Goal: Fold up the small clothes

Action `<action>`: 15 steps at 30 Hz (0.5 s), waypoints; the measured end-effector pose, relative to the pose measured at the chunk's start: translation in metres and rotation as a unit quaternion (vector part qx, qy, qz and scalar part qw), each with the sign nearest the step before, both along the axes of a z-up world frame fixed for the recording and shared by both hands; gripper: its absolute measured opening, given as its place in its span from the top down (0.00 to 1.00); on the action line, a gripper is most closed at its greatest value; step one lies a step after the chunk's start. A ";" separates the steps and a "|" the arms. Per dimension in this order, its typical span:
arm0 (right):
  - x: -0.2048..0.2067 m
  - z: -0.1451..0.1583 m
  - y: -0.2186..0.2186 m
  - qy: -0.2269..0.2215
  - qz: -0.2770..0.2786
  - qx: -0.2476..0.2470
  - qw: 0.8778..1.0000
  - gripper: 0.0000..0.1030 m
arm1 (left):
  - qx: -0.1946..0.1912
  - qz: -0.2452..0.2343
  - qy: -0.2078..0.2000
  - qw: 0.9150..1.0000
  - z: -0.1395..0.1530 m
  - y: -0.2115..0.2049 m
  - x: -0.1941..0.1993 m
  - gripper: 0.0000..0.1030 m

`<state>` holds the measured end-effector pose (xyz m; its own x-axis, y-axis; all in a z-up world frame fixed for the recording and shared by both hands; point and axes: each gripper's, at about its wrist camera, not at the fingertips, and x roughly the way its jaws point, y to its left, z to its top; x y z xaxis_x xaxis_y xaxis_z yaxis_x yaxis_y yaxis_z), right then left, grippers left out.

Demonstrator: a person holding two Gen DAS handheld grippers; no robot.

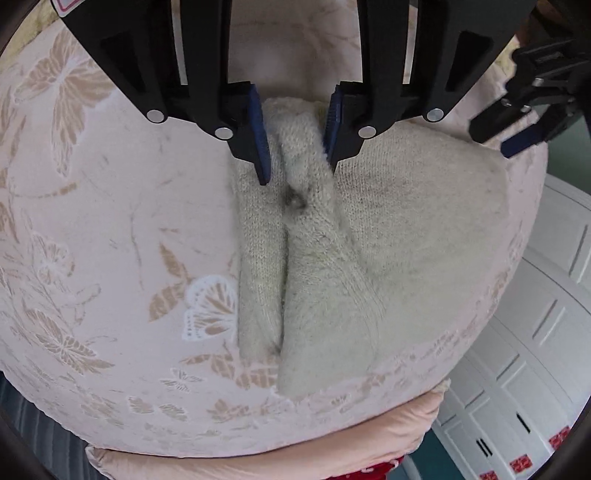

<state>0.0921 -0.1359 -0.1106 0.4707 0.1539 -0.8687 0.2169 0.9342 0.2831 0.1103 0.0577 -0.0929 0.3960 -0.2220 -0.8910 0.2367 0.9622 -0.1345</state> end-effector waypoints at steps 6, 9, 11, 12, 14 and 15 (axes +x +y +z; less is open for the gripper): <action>-0.049 0.056 0.005 -0.083 -0.036 -0.098 0.991 0.21 | 0.004 0.012 -0.065 0.998 0.018 0.007 -0.028 0.09; -0.073 0.062 0.008 -0.099 -0.056 -0.107 0.988 0.16 | -0.002 0.037 -0.100 0.994 0.027 0.007 -0.042 0.05; -0.082 0.058 0.013 -0.093 -0.061 -0.111 0.988 0.16 | 0.010 0.048 -0.110 0.993 0.029 0.004 -0.048 0.05; -0.086 0.055 0.015 -0.088 -0.057 -0.116 0.988 0.16 | 0.012 0.053 -0.108 0.993 0.028 0.002 -0.051 0.05; -0.093 0.050 0.020 -0.077 -0.050 -0.127 0.988 0.16 | 0.020 0.064 -0.100 0.993 0.027 0.001 -0.055 0.05; -0.096 0.048 0.023 -0.074 -0.045 -0.126 0.988 0.16 | 0.026 0.071 -0.103 0.992 0.027 0.001 -0.058 0.05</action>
